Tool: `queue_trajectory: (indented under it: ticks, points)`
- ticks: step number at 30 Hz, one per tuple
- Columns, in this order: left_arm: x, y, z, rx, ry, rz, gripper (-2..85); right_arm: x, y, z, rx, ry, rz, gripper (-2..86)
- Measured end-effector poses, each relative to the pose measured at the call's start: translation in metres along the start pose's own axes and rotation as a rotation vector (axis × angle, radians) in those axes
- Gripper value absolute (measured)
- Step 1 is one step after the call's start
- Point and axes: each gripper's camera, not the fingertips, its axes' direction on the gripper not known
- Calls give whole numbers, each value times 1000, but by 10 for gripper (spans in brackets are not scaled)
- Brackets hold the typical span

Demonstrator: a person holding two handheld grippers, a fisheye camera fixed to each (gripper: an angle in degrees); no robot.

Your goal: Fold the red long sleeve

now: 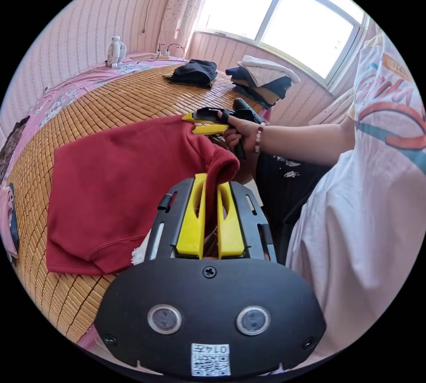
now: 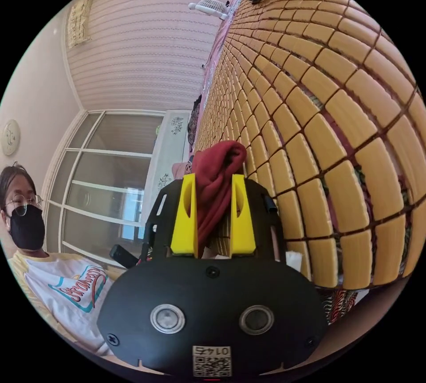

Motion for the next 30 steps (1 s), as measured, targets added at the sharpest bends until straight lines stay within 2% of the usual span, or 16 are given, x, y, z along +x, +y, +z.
queue_trajectory:
  ticks: [4,8,13,16,19,23,28,30]
  points:
    - [-2,0,-9,19,-5,49,38,-4,8,-17,45,-87,2,53]
    - [2,-10,-13,113,90,91,37,-56,15,-58,126,-58,-186,31]
    - [-11,-20,-18,349,367,-39,34,-144,20,-112,146,79,-420,24]
    - [-23,-18,-22,406,410,-92,33,-198,10,-100,50,210,-503,25]
    - [-43,-8,-32,429,361,-163,32,-236,-13,-39,-110,369,-542,29]
    - [-79,9,-45,438,238,-307,32,-258,-42,83,-310,537,-624,40]
    - [-138,33,-36,413,118,-617,37,-244,-63,209,-485,693,-618,56]
    - [-156,37,-25,360,90,-731,38,-231,-72,245,-521,760,-535,49]
